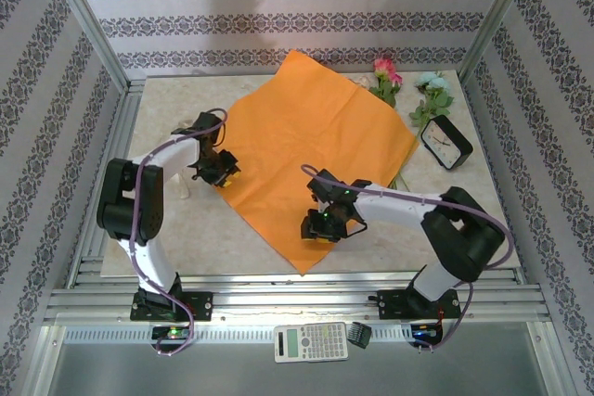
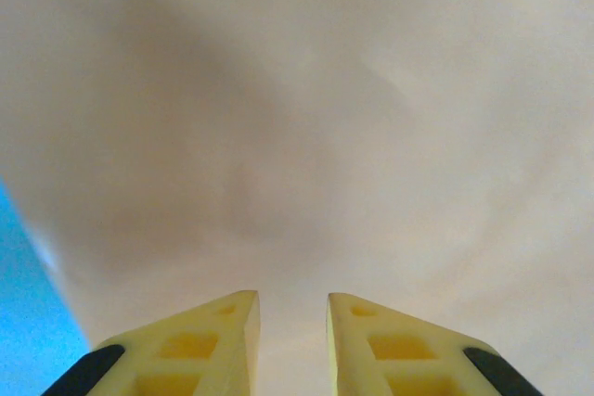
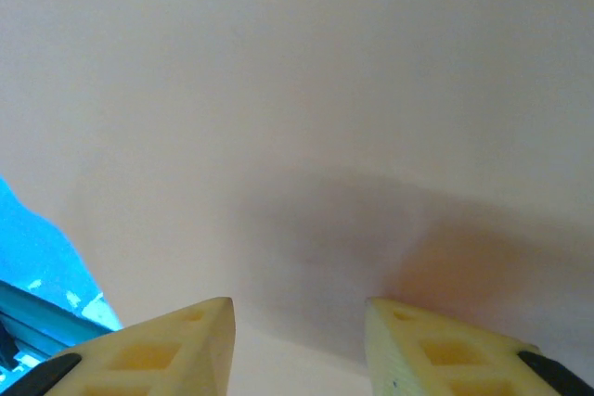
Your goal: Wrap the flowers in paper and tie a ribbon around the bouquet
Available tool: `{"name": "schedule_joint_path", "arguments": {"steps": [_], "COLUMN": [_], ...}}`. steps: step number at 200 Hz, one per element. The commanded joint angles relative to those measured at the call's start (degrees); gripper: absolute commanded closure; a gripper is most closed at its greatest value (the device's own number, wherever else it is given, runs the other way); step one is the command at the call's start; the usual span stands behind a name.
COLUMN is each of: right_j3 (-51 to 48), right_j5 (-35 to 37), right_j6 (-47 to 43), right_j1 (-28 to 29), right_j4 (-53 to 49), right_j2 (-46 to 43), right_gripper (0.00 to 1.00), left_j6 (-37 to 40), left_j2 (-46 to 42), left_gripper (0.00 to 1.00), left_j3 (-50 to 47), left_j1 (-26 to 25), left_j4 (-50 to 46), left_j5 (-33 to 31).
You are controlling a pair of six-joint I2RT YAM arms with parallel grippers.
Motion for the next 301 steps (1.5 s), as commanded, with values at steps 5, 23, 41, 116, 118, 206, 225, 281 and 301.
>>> {"name": "schedule_joint_path", "arguments": {"steps": [5,23,41,116,118,206,225,281,301], "right_j3": [1.17,2.79,4.92,17.18,17.44,24.67,24.54,26.18,27.05], "right_j5": [5.88,9.35,12.72,22.49,22.4,15.59,14.92,14.47,14.7], "right_j6": [-3.45,-5.85,-8.97,-17.53,-17.74,-22.49,-22.4,-22.83,-23.04], "right_j1": [-4.62,-10.56,-19.79,-46.45,-46.91,-50.14,-50.05,-49.79,-49.39], "right_j4": [-11.1,-15.91,-18.71,-13.79,-13.44,-8.99,-8.15,-7.22,-7.13], "right_j2": [-8.09,-12.76,-15.83,-1.75,-1.17,15.83,17.07,21.01,21.8], "right_gripper": [0.55,0.54,0.54,0.65,0.65,0.67,0.67,0.69,0.7], "left_j6": [-5.59,-8.66,-10.55,-12.14,-12.21,-12.69,-12.28,-11.12,-10.48], "left_j2": [-2.99,-0.2,5.36,7.77,7.54,3.84,4.2,3.82,3.52], "left_gripper": [0.72,0.72,0.72,0.8,0.8,0.81,0.81,0.81,0.81], "left_j3": [3.71,4.7,7.55,-1.38,-1.98,-7.82,-7.28,-7.17,-6.97], "left_j1": [-7.03,-10.71,-13.48,-15.61,-15.54,-14.91,-14.65,-14.49,-14.38], "left_j4": [-0.39,5.75,10.68,15.52,15.72,17.14,16.98,15.28,14.36], "left_j5": [-1.42,2.11,6.75,5.04,4.96,3.41,3.55,3.3,3.1]}}
